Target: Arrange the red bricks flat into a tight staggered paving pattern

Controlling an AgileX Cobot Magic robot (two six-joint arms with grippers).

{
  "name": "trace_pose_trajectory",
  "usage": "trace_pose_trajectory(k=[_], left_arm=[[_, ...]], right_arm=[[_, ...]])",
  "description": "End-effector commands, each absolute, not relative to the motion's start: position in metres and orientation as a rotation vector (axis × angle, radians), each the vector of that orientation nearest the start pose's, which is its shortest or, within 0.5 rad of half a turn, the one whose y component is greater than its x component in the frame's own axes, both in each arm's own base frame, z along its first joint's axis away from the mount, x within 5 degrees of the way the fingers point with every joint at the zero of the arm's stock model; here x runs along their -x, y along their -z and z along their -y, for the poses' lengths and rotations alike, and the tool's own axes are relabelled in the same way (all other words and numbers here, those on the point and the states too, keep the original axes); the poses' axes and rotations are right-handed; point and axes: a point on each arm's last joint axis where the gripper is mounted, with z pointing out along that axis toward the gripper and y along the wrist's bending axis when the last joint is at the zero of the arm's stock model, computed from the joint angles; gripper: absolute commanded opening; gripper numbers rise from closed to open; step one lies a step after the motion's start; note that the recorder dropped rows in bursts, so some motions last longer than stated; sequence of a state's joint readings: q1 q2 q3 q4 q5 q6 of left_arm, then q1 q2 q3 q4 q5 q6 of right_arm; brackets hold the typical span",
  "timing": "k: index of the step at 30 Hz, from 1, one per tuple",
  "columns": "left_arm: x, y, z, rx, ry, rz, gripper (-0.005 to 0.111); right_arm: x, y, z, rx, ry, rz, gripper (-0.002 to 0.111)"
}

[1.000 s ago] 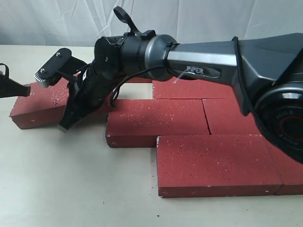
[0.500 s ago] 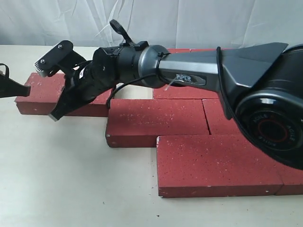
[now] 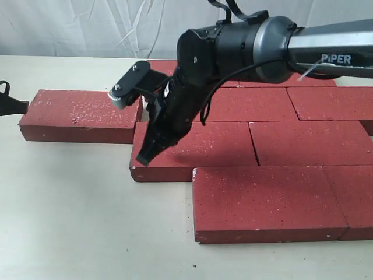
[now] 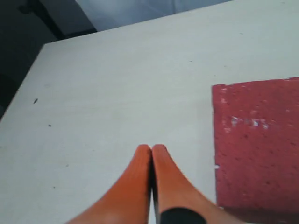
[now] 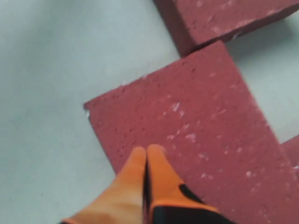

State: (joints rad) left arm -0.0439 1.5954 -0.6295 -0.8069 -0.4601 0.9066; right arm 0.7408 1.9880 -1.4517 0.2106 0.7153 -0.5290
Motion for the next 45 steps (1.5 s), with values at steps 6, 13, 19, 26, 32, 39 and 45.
trace_pose_trajectory(k=[6,13,19,26,32,39,45], left_arm=[[-0.324,-0.156,-0.084,0.202,-0.287,-2.32,0.0],[-0.342,-0.13,-0.088,0.203,-0.039,-2.515,0.0],[-0.35,-0.118,-0.084,0.249,0.064,-2.562,0.0],[-0.358,-0.121,-0.063,0.18,0.104,-2.558,0.0],[-0.36,-0.121,-0.054,0.139,0.103,-2.556,0.0],[-0.36,-0.121,-0.054,0.141,0.106,-2.557,0.0],[-0.361,-0.122,-0.056,0.153,0.085,-2.542,0.0]], right_arm=[[-0.295,-0.217,-0.282,1.499,-0.251,-2.248,-0.001],[-0.297,-0.216,-0.286,1.454,-0.28,-2.233,-0.001],[-0.298,-0.217,-0.288,1.417,-0.312,-2.227,-0.001],[-0.301,-0.21,-0.293,1.328,-0.359,-2.208,-0.001],[-0.318,-0.189,-0.309,1.287,-0.319,-2.098,-0.001],[-0.342,-0.185,-0.344,1.346,-0.411,-2.167,-0.001],[-0.353,-0.172,-0.375,1.491,-0.459,-2.215,-0.001]])
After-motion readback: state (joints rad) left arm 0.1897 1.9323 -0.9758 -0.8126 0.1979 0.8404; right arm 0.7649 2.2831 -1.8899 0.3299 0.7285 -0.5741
